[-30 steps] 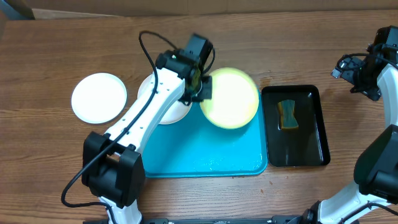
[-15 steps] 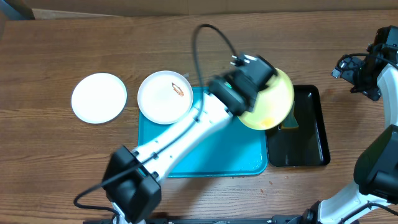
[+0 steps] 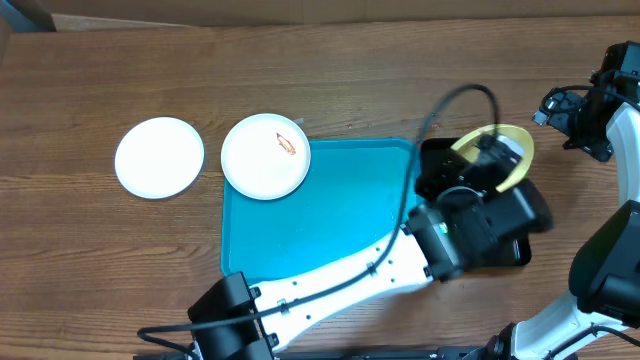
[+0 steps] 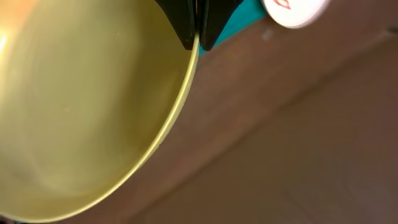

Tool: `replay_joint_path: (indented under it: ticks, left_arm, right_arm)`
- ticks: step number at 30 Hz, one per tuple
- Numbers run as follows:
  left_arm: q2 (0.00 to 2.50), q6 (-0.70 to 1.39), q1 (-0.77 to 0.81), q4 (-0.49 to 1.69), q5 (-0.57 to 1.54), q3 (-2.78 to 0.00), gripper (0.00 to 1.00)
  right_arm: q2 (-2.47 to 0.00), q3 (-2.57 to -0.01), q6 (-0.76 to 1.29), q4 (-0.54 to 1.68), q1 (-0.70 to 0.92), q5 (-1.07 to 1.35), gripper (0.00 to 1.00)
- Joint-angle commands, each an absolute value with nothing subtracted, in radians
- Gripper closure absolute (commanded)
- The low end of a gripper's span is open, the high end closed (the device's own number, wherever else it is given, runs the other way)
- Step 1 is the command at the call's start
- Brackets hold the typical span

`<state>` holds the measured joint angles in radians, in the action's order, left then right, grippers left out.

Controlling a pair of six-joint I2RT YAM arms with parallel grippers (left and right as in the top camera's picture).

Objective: Clean dirty plates on tray and stack at the side

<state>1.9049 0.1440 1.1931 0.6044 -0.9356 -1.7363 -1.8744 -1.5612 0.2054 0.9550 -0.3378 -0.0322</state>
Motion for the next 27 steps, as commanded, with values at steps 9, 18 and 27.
replay_joint_path:
  ticks: [9, 18, 27]
  left_arm:
    - [1.906, -0.283, 1.29, 0.348, -1.334, -1.761, 0.96]
    - [1.906, -0.348, 1.293, 0.276, -1.372, -1.761, 0.96]
    - [1.906, -0.291, 1.287, 0.278, -1.354, -1.761, 0.96]
  right_arm:
    - [-1.864, -1.562, 0.209, 0.95, -0.337, -0.033, 0.0]
    - [-1.864, -1.562, 0.209, 0.95, -0.337, -0.033, 0.0]
    - [-1.864, -1.562, 0.209, 0.95, -0.337, -0.033, 0.0]
